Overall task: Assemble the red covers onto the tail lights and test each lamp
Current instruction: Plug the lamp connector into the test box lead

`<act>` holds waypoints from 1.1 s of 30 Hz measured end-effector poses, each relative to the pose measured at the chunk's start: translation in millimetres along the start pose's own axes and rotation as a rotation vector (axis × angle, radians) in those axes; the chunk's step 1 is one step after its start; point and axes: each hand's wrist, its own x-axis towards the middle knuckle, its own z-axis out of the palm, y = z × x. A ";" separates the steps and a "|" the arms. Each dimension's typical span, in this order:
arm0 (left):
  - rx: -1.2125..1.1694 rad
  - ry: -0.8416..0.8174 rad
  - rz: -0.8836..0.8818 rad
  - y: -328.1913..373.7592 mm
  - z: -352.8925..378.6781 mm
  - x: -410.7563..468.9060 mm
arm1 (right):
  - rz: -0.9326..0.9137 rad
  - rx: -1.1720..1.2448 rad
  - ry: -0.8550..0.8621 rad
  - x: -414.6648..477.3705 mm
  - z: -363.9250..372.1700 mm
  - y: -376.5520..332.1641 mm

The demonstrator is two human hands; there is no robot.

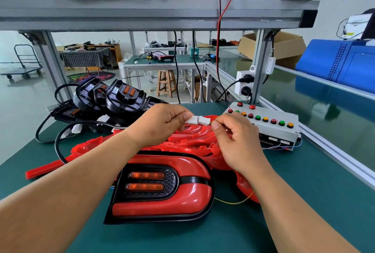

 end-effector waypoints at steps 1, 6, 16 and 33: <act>0.003 -0.006 -0.001 -0.6 -0.3 0.3 | 0.002 -0.016 -0.010 0.2 0.0 -0.1; 0.058 -0.067 -0.006 -4.0 0.5 1.4 | -0.040 -0.095 -0.031 -0.6 0.3 0.0; 0.099 -0.137 -0.055 -3.2 -0.5 7.4 | -0.034 -0.079 -0.055 -2.4 7.0 0.6; 0.270 -0.105 -0.214 -10.1 -22.6 -3.3 | 0.093 -0.272 -0.090 1.6 20.6 18.5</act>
